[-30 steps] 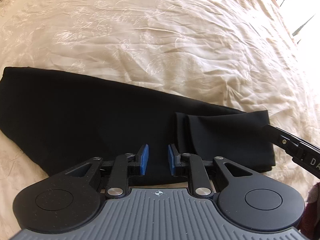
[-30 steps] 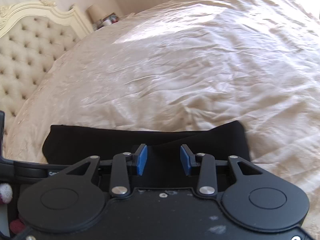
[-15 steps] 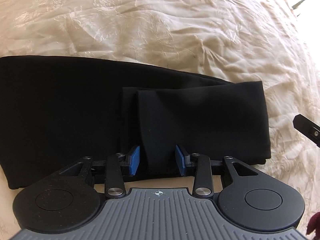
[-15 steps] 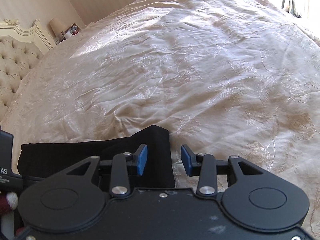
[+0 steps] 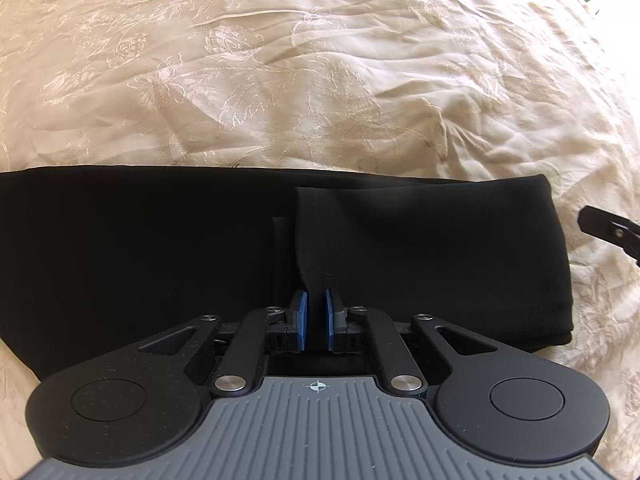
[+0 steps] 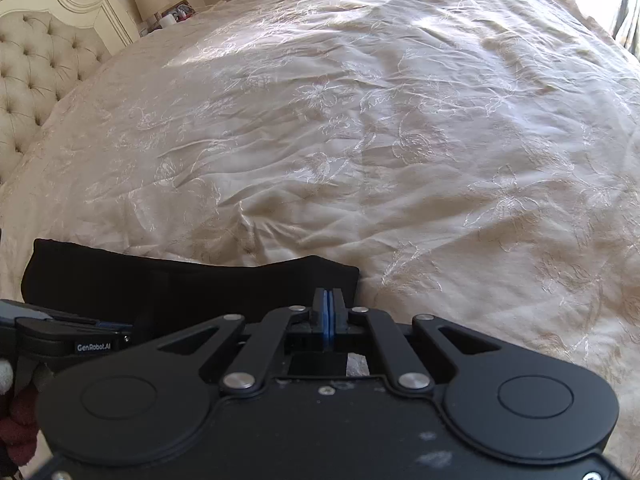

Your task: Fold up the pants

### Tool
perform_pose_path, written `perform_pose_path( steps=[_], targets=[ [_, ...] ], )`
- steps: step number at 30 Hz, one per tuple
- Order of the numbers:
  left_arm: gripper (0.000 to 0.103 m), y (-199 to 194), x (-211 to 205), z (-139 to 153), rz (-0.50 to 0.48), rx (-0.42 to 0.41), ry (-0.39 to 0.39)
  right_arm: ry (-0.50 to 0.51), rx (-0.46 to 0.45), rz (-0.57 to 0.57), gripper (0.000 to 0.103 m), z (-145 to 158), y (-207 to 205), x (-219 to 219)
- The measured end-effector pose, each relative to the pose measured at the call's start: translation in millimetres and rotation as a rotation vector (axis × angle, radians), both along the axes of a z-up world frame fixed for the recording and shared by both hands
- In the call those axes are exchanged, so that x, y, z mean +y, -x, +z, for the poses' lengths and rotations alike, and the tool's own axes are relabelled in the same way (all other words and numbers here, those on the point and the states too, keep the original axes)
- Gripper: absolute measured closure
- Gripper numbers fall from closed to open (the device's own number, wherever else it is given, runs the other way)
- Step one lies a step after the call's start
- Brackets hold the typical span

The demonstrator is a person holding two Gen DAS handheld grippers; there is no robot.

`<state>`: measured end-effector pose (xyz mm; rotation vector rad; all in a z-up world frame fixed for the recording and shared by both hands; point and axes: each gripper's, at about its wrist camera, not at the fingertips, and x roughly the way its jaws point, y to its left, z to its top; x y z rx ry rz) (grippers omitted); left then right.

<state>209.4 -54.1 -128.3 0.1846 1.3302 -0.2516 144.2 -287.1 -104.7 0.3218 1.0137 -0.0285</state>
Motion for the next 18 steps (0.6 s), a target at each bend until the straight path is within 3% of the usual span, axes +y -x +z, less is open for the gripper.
perform_pose_path(
  steps=[7, 14, 18],
  targets=[
    [0.090, 0.0, -1.5, -7.4, 0.004, 0.014, -0.008, 0.015, 0.139, 0.026, 0.102, -51.5, -26.5, 6.6],
    [0.089, 4.4, 14.9, 11.0, 0.064, -0.016, 0.054, -0.014, 0.069, 0.015, 0.097, -19.0, -1.7, 8.7],
    [0.089, 15.9, 28.3, 22.1, 0.089, -0.050, 0.020, -0.020, 0.077, 0.051, 0.095, -16.2, 23.9, 20.0]
  ],
)
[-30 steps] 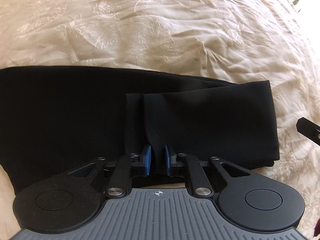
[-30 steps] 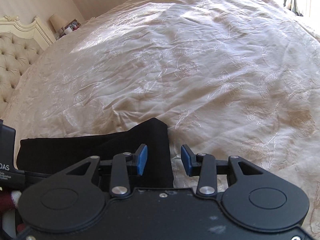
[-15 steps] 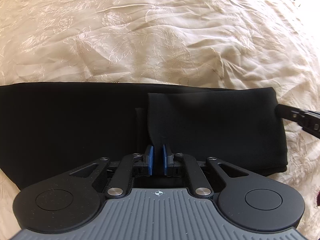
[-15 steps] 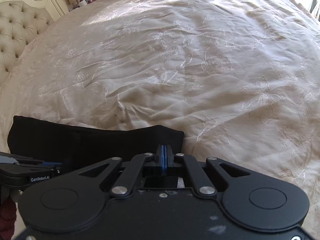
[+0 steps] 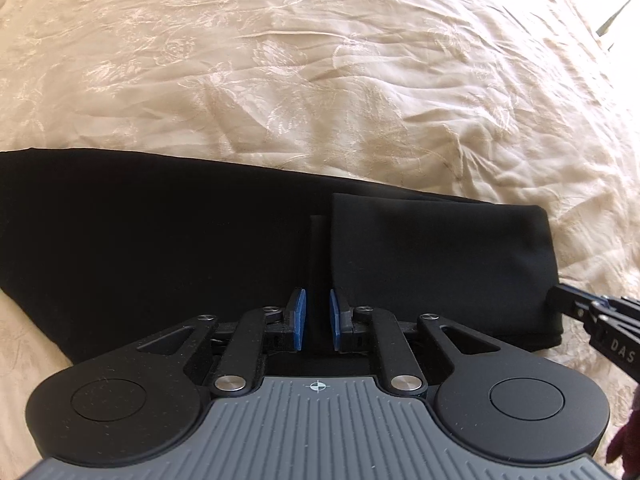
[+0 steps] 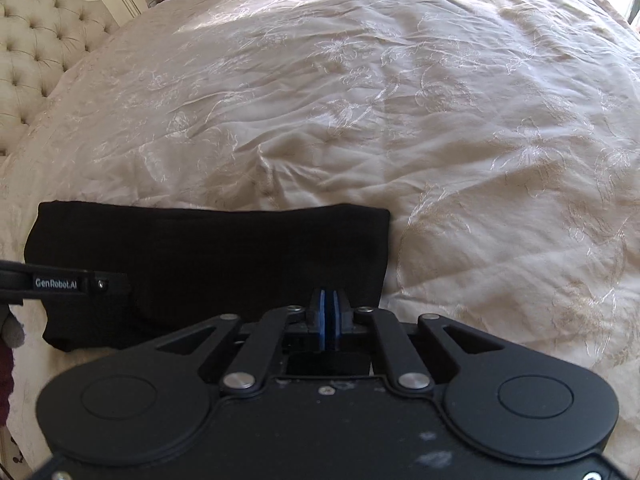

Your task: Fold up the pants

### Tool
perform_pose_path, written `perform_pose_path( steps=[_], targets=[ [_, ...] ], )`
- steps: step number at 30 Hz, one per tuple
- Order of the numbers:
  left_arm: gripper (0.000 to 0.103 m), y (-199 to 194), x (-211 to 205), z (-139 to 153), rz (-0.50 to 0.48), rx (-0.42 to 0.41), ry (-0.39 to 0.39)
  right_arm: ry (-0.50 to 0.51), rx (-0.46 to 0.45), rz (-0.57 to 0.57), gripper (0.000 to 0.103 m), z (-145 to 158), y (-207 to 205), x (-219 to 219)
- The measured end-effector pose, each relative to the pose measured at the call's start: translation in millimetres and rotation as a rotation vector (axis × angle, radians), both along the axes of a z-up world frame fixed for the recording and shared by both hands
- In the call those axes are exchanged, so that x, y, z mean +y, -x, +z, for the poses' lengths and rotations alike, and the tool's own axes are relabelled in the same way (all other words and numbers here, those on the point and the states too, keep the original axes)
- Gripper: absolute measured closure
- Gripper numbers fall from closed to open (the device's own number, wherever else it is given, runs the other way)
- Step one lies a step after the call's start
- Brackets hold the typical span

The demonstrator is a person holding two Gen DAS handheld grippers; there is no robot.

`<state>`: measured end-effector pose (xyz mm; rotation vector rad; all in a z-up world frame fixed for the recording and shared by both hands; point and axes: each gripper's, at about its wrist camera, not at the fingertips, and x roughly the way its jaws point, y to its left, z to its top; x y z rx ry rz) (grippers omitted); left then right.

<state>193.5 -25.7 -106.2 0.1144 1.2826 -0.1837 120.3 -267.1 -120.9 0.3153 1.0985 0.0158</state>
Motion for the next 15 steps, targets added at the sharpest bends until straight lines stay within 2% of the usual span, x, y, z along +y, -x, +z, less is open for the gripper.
perform_pose_path(
  steps=[3, 6, 15],
  targets=[
    [0.089, 9.1, 14.9, 5.3, 0.016, 0.002, -0.018, -0.006, 0.037, -0.003, 0.095, -13.7, 11.7, 5.0],
    [0.089, 21.7, 32.7, 12.4, 0.034, 0.001, -0.052, -0.002, 0.035, -0.018, 0.095, -15.6, 14.9, 6.2],
    [0.086, 69.2, 96.8, 32.7, 0.171, 0.003, -0.107, -0.051, -0.061, -0.006, 0.093, 23.6, 24.2, 21.6]
  ],
)
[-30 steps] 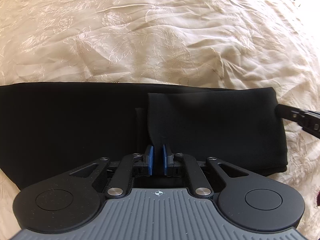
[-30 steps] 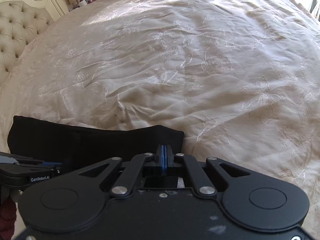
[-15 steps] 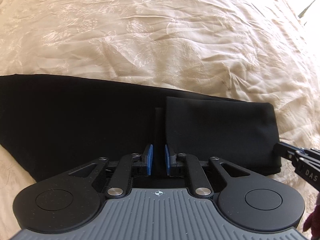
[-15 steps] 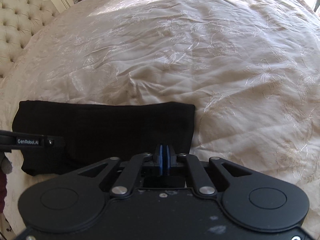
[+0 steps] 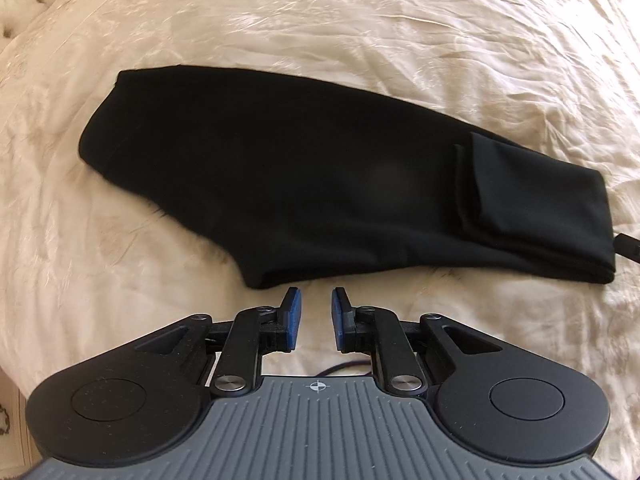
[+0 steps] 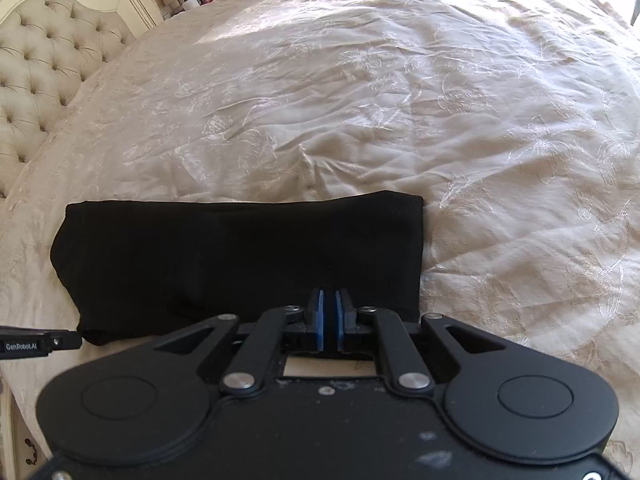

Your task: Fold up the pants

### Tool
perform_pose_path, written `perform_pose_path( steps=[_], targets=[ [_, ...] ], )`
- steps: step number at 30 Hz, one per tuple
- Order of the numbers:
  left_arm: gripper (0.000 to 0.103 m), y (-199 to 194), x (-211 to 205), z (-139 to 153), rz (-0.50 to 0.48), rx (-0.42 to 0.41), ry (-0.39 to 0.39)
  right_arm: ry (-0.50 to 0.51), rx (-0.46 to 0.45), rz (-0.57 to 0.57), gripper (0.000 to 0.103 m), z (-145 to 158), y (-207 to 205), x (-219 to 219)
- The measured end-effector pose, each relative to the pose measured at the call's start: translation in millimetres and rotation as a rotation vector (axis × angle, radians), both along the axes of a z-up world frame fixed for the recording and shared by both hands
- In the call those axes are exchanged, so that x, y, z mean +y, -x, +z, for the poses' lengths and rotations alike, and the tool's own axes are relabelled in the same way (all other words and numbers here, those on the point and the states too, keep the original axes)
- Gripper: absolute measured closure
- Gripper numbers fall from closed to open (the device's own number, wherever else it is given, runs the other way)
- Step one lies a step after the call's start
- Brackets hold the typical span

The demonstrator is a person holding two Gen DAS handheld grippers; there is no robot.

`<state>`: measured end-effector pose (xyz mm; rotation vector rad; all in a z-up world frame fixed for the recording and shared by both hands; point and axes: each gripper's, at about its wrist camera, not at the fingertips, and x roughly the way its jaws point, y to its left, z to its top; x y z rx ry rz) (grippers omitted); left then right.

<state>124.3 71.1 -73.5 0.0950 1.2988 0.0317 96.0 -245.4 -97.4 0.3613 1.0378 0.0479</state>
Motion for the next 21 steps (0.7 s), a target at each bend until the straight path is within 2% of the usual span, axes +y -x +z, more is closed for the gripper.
perform_pose_path(
  steps=[4, 9, 14, 21],
  targets=[
    [0.086, 15.1, 27.7, -1.7, 0.026, 0.012, 0.001, -0.033, 0.002, 0.010, 0.093, 5.4, 10.8, 24.6],
    [0.086, 14.1, 58.4, -11.3, -0.025, 0.023, -0.004, -0.079, 0.034, 0.015, 0.093, 5.4, 25.4, 74.1],
    [0.086, -2.2, 93.5, -15.8, -0.084, 0.013, 0.027, -0.075, 0.065, 0.057, 0.093, 7.9, 31.7, 148.0],
    [0.086, -26.8, 145.3, -19.8, -0.173, -0.016, 0.028, -0.068, 0.034, 0.084, 0.092, 10.9, 9.2, 248.8]
  ],
)
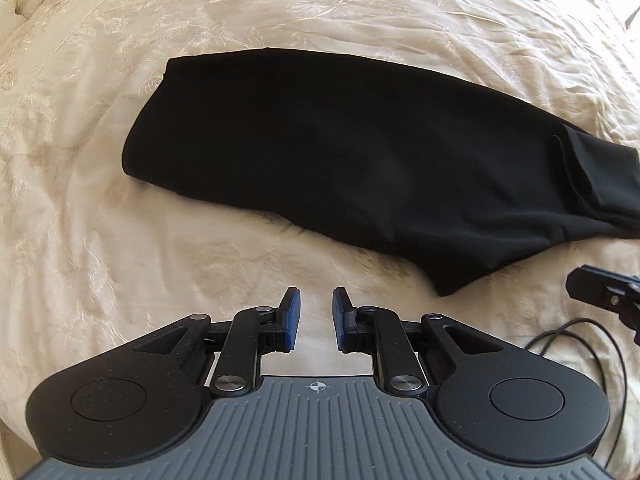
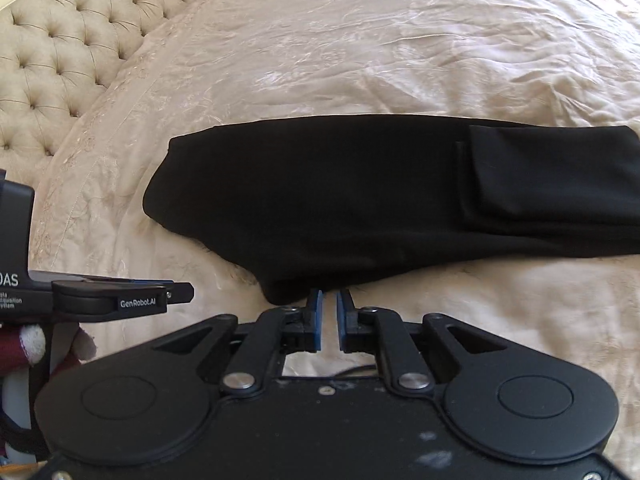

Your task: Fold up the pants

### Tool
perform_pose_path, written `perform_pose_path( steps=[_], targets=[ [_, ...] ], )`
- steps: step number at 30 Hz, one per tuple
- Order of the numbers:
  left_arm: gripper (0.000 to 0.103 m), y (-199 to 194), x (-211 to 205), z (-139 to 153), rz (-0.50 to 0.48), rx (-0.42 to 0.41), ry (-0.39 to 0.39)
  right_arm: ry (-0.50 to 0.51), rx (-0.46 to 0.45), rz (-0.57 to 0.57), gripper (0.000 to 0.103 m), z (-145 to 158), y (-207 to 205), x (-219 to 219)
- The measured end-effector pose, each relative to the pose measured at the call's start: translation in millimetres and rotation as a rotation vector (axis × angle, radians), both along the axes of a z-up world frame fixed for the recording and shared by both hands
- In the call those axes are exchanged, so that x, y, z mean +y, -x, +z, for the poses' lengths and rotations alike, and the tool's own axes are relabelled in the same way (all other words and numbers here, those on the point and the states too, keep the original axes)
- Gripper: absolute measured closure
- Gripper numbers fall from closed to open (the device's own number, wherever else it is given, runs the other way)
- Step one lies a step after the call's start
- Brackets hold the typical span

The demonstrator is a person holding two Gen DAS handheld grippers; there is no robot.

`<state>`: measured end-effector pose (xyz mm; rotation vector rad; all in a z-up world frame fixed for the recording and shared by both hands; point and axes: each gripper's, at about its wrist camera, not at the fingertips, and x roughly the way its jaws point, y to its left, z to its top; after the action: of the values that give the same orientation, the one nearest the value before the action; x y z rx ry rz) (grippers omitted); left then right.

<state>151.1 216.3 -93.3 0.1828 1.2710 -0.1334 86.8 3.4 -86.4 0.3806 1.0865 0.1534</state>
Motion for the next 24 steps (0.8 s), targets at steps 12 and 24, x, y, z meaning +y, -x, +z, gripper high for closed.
perform_pose_path(
  steps=[12, 24],
  targets=[
    [0.085, -23.1, 67.0, -1.0, 0.023, -0.006, 0.039, 0.118, 0.041, -0.020, 0.091, -29.1, -43.8, 65.8],
    [0.069, -55.8, 85.3, -11.0, 0.047, 0.000, 0.150, 0.149, 0.171, -0.084, 0.094, -67.4, -42.9, 60.1]
  ],
)
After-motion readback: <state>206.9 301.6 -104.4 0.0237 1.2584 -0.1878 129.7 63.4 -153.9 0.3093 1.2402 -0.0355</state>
